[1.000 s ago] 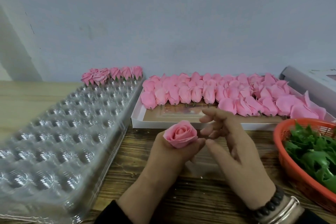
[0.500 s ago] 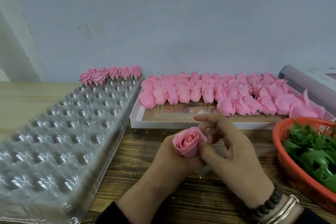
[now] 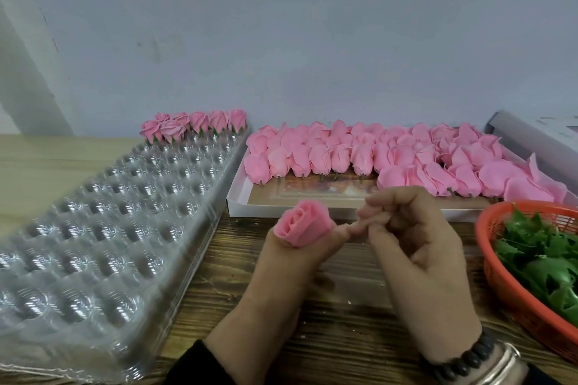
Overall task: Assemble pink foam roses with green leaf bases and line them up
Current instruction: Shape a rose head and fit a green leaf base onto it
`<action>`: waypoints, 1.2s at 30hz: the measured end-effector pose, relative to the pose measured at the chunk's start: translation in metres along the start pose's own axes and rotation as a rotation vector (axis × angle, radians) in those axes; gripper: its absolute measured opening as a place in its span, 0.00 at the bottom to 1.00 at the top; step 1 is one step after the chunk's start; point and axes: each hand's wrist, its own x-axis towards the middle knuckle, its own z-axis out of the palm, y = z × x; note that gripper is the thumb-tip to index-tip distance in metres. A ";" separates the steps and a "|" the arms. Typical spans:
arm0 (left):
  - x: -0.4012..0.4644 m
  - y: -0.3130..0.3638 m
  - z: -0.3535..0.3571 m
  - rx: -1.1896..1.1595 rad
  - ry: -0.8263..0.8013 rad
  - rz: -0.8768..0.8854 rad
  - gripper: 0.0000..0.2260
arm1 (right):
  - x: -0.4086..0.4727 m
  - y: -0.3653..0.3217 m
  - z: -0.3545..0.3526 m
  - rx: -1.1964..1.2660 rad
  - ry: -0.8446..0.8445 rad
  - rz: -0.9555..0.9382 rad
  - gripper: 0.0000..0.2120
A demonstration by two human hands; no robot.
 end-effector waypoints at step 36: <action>0.002 0.001 0.010 -0.444 -0.025 -0.274 0.12 | -0.005 0.012 0.009 0.036 -0.272 0.347 0.09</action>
